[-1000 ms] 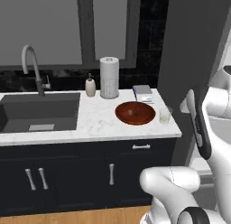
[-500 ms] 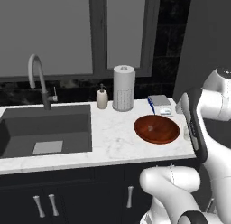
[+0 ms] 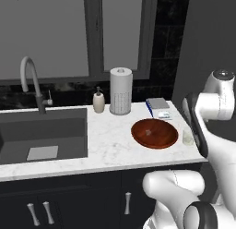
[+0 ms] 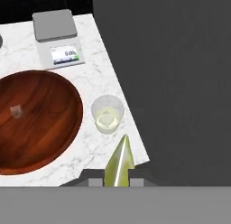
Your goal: Grab a lemon wedge from the fridge and one ice cube from the ice bowl, and put them in the glass of lemonade.
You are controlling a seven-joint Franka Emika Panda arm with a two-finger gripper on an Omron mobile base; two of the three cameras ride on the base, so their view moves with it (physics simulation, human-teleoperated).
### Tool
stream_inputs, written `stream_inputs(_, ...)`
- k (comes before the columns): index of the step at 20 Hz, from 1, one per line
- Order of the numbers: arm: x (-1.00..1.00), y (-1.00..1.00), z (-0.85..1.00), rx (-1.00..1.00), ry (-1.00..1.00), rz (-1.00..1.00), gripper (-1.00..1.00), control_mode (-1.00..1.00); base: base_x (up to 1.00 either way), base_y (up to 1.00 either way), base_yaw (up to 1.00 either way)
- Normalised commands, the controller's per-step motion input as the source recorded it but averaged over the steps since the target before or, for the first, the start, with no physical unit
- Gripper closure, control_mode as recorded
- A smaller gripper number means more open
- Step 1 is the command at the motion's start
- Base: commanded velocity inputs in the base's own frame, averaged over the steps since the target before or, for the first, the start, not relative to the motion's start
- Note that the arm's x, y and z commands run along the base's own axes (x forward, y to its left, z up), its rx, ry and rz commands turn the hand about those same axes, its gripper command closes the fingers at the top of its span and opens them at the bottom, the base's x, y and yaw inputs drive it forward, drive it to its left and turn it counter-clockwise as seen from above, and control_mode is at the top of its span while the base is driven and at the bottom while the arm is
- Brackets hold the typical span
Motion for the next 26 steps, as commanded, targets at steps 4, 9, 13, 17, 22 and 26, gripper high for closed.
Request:
stream_inputs(4,0.63,0.00,-0.22,-0.16,0.00,-0.05,1.00,-1.00,0.00,0.00,0.00)
stream_inputs(9,0.32,-0.08,-0.59,-0.03,0.03,0.00,1.00,-1.00,0.00,0.00,0.00)
stream_inputs(13,0.47,-0.24,-0.57,0.00,0.00,0.00,1.00,-1.00,0.00,0.00,0.00)
stream_inputs(17,0.34,-0.46,-0.48,0.00,0.00,0.00,1.00,-1.00,0.00,0.00,0.00)
stream_inputs(22,0.25,-0.50,-0.28,0.00,0.00,0.00,1.00,-1.00,0.00,0.00,0.00)
stream_inputs(26,0.22,0.00,-0.14,0.00,0.00,0.00,1.00,-1.00,0.00,0.00,0.00)
